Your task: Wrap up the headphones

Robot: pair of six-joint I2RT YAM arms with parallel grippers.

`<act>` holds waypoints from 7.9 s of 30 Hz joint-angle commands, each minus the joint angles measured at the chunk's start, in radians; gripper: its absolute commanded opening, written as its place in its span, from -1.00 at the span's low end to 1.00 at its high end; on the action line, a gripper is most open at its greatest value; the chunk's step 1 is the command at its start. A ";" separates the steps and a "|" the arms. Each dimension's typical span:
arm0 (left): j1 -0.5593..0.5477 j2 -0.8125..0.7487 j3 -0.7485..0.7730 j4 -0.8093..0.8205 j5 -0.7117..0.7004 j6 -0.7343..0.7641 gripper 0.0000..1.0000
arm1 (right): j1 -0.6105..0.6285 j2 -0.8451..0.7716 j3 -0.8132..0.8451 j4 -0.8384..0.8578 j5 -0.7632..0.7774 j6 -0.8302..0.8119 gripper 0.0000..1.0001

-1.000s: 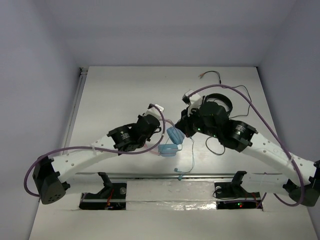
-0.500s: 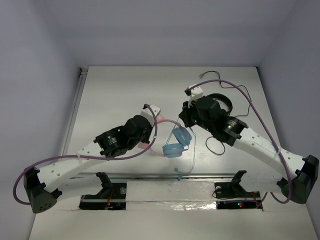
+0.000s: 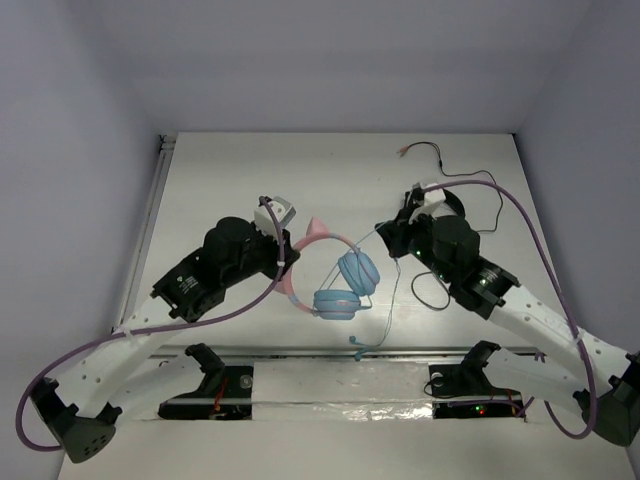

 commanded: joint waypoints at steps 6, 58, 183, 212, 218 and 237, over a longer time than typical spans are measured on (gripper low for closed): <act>0.030 -0.022 0.067 0.122 0.304 -0.026 -1.00 | -0.007 -0.066 -0.114 0.241 -0.046 0.048 -1.00; 0.237 0.178 0.484 0.486 0.321 -0.484 -1.00 | -0.007 0.428 -0.436 1.144 -0.531 0.407 -0.49; -0.079 0.021 -0.157 0.510 0.095 -0.375 -1.00 | -0.038 0.055 0.036 0.106 0.044 0.224 -0.43; 0.102 0.057 -0.066 0.567 0.170 -0.457 -1.00 | -0.047 -0.083 -0.093 0.039 0.063 0.383 0.42; 0.102 0.038 -0.102 0.568 0.174 -0.455 -1.00 | -0.056 -0.025 0.005 0.057 -0.057 0.418 0.67; 0.102 0.056 -0.140 0.616 0.190 -0.438 -1.00 | -0.125 -0.184 -0.109 0.143 -0.279 0.734 0.85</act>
